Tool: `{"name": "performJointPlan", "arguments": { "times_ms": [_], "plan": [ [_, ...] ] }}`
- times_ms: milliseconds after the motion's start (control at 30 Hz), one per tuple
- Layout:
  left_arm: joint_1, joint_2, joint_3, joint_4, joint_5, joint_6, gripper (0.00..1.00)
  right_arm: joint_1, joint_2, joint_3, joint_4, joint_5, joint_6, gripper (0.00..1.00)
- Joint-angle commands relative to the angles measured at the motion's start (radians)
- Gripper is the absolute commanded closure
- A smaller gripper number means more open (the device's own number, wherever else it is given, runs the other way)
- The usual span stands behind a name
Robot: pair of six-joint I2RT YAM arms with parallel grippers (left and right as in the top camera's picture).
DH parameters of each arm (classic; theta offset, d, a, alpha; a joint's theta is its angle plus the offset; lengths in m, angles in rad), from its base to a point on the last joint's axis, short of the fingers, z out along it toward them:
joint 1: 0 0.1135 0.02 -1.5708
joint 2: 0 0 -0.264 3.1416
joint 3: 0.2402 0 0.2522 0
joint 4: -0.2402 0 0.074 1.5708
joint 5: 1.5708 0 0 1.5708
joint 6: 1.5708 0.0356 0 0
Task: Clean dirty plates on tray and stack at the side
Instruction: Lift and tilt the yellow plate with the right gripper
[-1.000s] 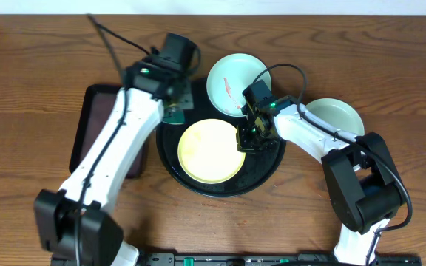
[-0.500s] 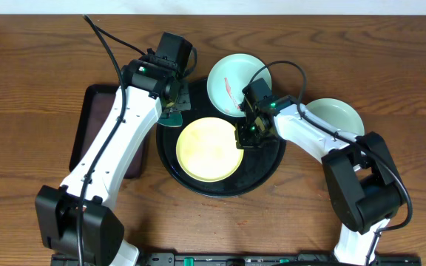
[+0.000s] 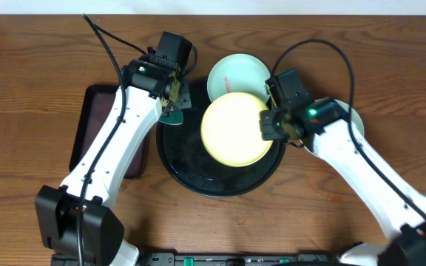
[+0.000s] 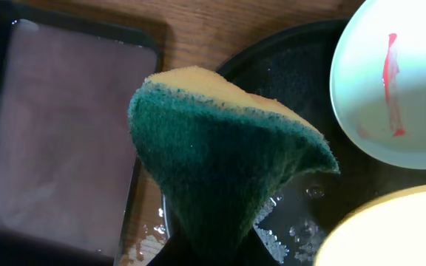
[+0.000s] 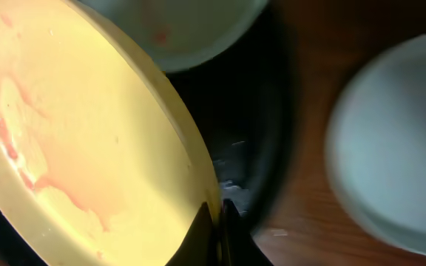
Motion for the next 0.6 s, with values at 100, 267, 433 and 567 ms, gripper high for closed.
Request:
{"name": "performJointPlan", "arguments": {
  "times_ms": [100, 267, 433, 567],
  "plan": [
    [0.000, 0.003, 0.007, 0.014, -0.002, -0.006, 0.93, 0.083, -0.092, 0.005, 0.000, 0.437, -0.026, 0.99],
    [0.000, 0.003, 0.007, 0.014, -0.002, -0.006, 0.92, 0.174, -0.119, 0.005, -0.001, 0.687, -0.042, 0.99],
    [0.000, 0.003, 0.007, 0.014, -0.002, -0.006, 0.93, 0.261, -0.118, 0.005, 0.006, 0.875, -0.094, 0.99],
    [0.000, 0.003, 0.007, 0.014, -0.002, -0.006, 0.93, 0.327, -0.118, 0.005, 0.023, 0.994, -0.109, 0.99]
  ]
}}
